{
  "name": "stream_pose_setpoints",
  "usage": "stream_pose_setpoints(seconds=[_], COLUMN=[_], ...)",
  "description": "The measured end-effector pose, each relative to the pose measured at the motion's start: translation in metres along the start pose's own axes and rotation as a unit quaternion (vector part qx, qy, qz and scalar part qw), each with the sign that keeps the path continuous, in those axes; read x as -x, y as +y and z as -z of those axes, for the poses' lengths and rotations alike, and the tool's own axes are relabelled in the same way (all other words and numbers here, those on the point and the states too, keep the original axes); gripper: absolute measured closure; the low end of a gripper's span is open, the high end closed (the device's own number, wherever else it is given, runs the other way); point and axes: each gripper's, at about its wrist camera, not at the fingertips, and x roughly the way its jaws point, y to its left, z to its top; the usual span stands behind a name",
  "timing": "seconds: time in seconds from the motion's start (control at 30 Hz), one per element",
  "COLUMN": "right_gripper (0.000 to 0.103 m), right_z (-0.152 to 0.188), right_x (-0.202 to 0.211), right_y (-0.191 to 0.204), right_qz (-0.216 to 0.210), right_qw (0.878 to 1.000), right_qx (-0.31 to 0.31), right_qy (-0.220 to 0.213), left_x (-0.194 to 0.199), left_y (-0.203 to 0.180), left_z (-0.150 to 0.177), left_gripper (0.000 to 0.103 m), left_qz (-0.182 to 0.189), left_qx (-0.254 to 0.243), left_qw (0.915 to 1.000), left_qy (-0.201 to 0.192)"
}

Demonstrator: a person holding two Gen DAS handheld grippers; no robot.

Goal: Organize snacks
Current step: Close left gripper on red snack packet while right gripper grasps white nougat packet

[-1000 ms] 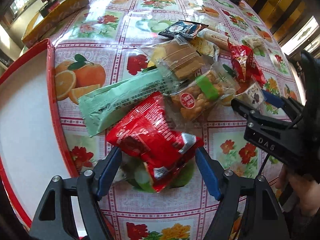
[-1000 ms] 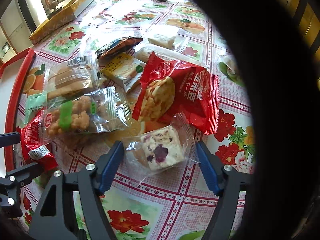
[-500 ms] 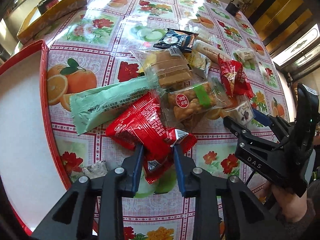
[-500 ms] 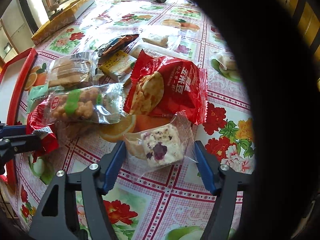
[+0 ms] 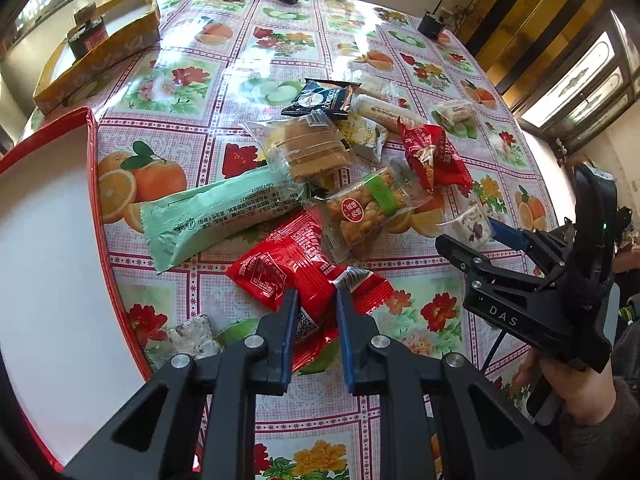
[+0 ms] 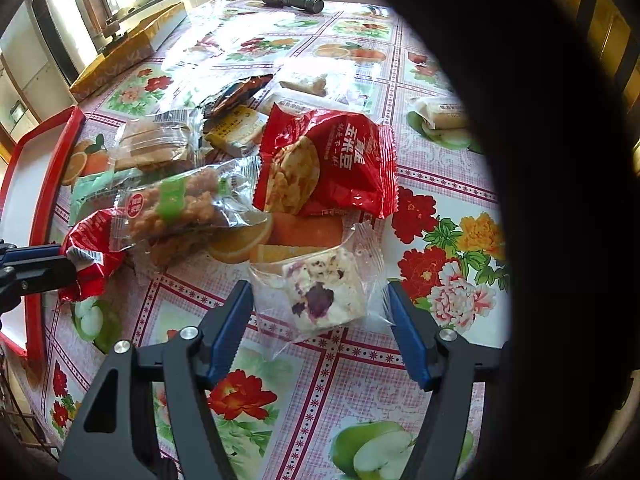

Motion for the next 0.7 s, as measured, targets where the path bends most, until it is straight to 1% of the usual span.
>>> stream_pose_setpoints(seconds=[0.1,0.2,0.3,0.33,0.47,0.5,0.53,0.6,0.67,0.7], right_gripper=[0.035,0.035,0.035,0.035,0.037,0.037,0.037,0.037,0.037,0.037], right_z=[0.001,0.004,0.007,0.008,0.013,0.014,0.014,0.013,0.012,0.011], right_x=[0.004,0.006,0.008,0.009,0.014,0.015,0.017,0.020,0.022,0.022], right_y=[-0.001,-0.002,-0.002,-0.003,-0.003,-0.002,-0.001,0.000,0.001,0.001], right_qz=[-0.003,-0.003,-0.008,-0.011,-0.020,-0.019,-0.016,-0.020,-0.020,-0.017], right_qw=[1.000,1.000,1.000,1.000,1.000,1.000,1.000,1.000,1.000,1.000], right_qx=[-0.003,-0.004,-0.005,-0.004,-0.008,-0.005,-0.002,-0.003,0.001,0.003], right_qy=[-0.003,-0.004,-0.002,-0.002,0.000,-0.002,-0.004,-0.006,-0.007,-0.007], left_x=[-0.004,-0.006,-0.003,-0.001,0.005,0.008,0.011,0.018,0.020,0.017], left_y=[0.001,0.001,0.002,0.001,-0.006,-0.007,-0.008,-0.008,-0.008,-0.006], left_z=[0.006,0.010,0.014,0.014,0.018,0.018,0.019,0.019,0.018,0.017], left_gripper=[0.086,0.086,0.086,0.086,0.086,0.088,0.103,0.103,0.103,0.103], left_qz=[0.002,-0.006,0.003,0.009,0.012,0.015,0.016,0.015,-0.002,-0.001], left_qx=[-0.002,-0.007,-0.005,-0.010,-0.025,-0.029,-0.032,-0.038,-0.047,-0.044], left_qw=[0.9999,0.9999,0.9999,0.9999,0.9996,0.9995,0.9993,0.9990,0.9986,0.9989], left_qy=[0.010,0.009,0.010,0.007,-0.003,-0.006,-0.010,-0.017,-0.025,-0.017])
